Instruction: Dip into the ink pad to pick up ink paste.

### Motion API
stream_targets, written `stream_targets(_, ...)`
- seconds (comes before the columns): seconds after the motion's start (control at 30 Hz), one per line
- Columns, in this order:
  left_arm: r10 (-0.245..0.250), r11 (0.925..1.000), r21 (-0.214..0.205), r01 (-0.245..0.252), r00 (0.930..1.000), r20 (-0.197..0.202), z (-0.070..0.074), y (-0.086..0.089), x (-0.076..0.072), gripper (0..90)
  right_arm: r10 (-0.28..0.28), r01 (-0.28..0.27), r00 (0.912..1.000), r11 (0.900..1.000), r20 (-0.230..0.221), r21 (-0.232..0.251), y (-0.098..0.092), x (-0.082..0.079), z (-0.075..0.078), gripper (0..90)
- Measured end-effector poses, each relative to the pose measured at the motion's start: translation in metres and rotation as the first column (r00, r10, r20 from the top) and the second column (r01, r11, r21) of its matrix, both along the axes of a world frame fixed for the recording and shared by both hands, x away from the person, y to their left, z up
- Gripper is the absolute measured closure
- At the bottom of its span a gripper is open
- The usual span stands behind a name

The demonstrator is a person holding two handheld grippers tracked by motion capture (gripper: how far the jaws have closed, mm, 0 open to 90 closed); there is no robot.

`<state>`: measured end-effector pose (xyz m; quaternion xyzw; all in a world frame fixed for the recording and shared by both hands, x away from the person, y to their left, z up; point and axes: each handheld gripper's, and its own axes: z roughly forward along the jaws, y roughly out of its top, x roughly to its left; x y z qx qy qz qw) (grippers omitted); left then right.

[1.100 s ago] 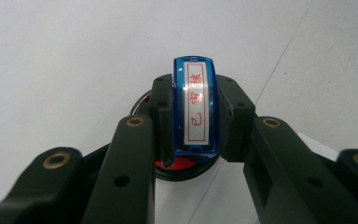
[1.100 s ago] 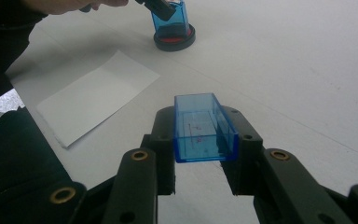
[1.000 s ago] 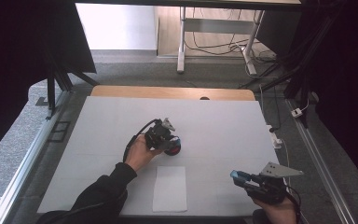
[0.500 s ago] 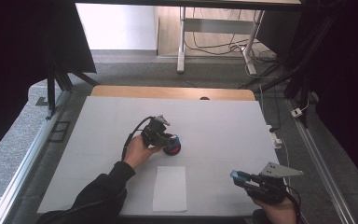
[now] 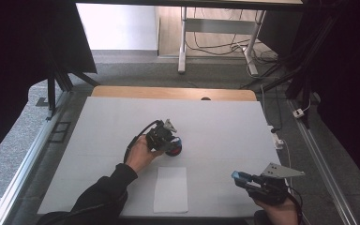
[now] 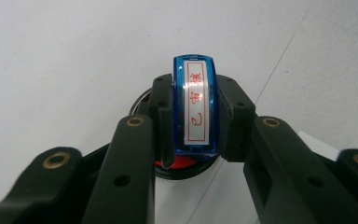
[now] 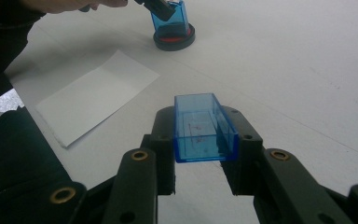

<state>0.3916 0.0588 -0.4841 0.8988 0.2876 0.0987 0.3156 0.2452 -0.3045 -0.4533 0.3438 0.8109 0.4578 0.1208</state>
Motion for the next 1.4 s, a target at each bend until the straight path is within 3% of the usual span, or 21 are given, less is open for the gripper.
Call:
stream_targets(0.17,0.009,0.9976,-0.068,-0.012,0.9994,-0.033,-0.003,0.008,0.004,70.8,0.000,0.000,1.0000,1.0000,0.001,0.001,0.000,0.000,0.000,68.6)
stream_targets(0.33,0.018,0.9891,-0.144,-0.031,0.9961,-0.087,-0.007,0.017,0.011,70.6,0.001,-0.001,1.0000,1.0000,0.000,0.003,0.000,0.000,0.000,68.6)
stream_targets(0.6,0.022,0.9933,-0.111,-0.030,0.9968,-0.076,-0.002,0.013,0.009,70.4,0.001,-0.001,1.0000,1.0000,-0.002,0.001,-0.001,0.000,0.000,68.5)
stream_targets(1.03,0.004,0.9867,-0.162,-0.012,0.9987,-0.050,0.016,0.018,-0.001,70.2,-0.002,0.002,1.0000,1.0000,0.001,0.000,-0.001,0.000,0.000,68.6)
stream_targets(1.4,-0.024,0.9761,-0.217,0.016,0.9991,-0.034,0.034,0.028,-0.014,70.2,0.004,-0.004,1.0000,1.0000,-0.003,0.007,-0.001,0.000,0.000,68.5)
